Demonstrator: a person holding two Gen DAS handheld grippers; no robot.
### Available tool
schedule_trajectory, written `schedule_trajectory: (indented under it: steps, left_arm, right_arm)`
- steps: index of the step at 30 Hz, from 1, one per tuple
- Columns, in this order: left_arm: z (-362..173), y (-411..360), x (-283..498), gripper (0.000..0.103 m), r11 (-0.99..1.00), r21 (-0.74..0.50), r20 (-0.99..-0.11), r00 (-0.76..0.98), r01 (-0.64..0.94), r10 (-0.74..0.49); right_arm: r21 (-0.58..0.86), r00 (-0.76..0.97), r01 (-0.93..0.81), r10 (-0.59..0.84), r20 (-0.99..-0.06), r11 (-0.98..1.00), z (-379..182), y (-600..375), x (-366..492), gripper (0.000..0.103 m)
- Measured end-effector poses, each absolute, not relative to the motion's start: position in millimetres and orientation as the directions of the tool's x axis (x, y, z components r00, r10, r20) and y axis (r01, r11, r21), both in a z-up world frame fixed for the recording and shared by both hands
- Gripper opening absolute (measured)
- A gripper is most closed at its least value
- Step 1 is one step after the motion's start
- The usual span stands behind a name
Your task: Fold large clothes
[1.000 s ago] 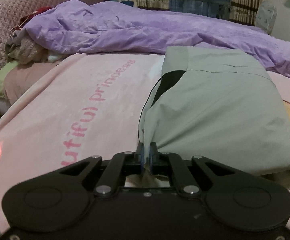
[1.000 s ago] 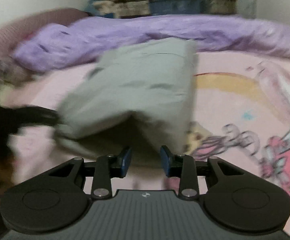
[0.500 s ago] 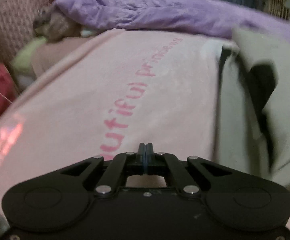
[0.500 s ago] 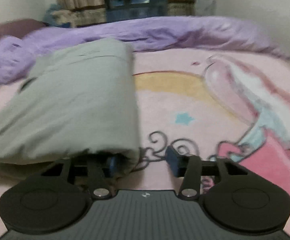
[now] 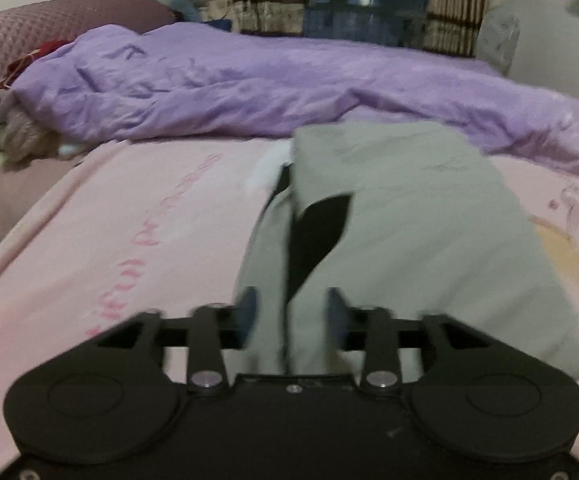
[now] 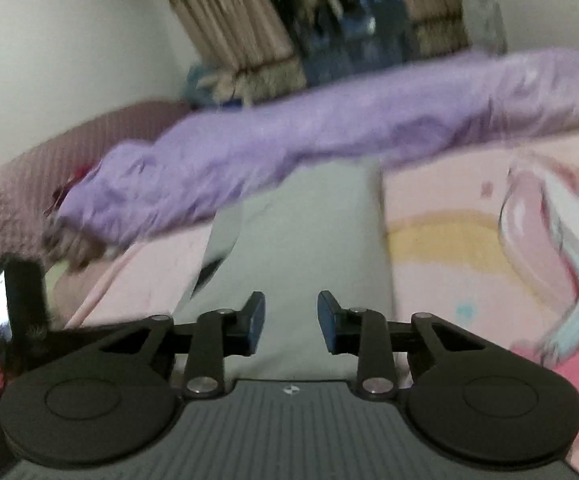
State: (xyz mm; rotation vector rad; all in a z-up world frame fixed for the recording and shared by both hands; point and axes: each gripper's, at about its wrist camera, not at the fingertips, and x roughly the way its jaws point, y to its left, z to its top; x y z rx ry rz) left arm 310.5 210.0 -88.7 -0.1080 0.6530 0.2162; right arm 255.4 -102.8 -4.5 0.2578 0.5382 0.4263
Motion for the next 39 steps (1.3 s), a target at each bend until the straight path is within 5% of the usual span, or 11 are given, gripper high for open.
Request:
schedule_trajectory:
  steps: [3,7,12,17,22,23,25,28,31,34,39]
  left_arm:
    - [-86.4,197.2,315.2,0.045,0.984,-0.024,-0.592,0.796,-0.178,0.130]
    - [-122.3,199.4,336.3,0.052,0.971,0.125,-0.677,0.698,-0.204,0.234]
    - [-134.2,215.0,340.4,0.061,0.969,0.128,-0.696,0.677,-0.212,0.239]
    - [-136.7,213.0,334.7,0.061,0.961,0.199,-0.689,0.670,-0.193,0.277]
    - [-109.3,204.1,353.4,0.058,0.949,0.200,-0.668,0.675,-0.243,0.314]
    - [-95.8,201.3,362.0,0.061,0.954,0.163,-0.626,0.721,-0.253,0.298]
    - [-77.6,201.5,383.3,0.086,0.961,0.081,-0.542,0.798,-0.263,0.264]
    - [-76.5,213.7,425.4,0.089,0.949,-0.007,-0.475,0.837,-0.315,0.274]
    - [-100.5,225.5,461.9,0.089,0.941,0.028,-0.498,0.811,-0.339,0.307]
    - [-141.1,233.9,474.3,0.102,0.934,0.100,-0.503,0.793,-0.343,0.345]
    - [-146.5,242.9,473.5,0.102,0.940,0.033,-0.503,0.807,-0.339,0.309]
  right_arm:
    - [0.282,0.784,-0.247,0.362,-0.503,0.927,-29.4,-94.3,293.8,0.020]
    - [0.373,0.717,-0.234,0.418,-0.557,0.898,-93.1,-77.6,316.7,0.021]
    - [0.244,0.754,-0.226,0.328,-0.569,0.943,-82.5,-54.9,300.7,0.022]
    - [0.286,0.695,-0.299,0.413,-0.589,0.911,-56.1,-68.1,301.6,0.024]
    - [0.323,0.813,-0.303,0.420,-0.403,0.897,-5.9,-76.7,332.5,0.038]
    - [0.353,0.841,-0.275,0.402,-0.362,0.894,-4.8,-77.5,343.1,0.039]
    - [0.445,0.871,-0.199,0.365,-0.327,0.873,-7.2,-78.5,375.3,0.039]
    - [0.519,0.889,-0.187,0.368,-0.272,0.834,-18.1,-73.4,424.3,0.038]
    - [0.431,0.884,-0.161,0.324,-0.337,0.888,-44.5,-52.4,458.5,0.038]
    - [0.362,0.873,-0.151,0.296,-0.388,0.920,-86.7,-39.8,460.2,0.034]
    - [0.322,0.872,-0.164,0.290,-0.395,0.932,-80.6,-32.1,456.7,0.049]
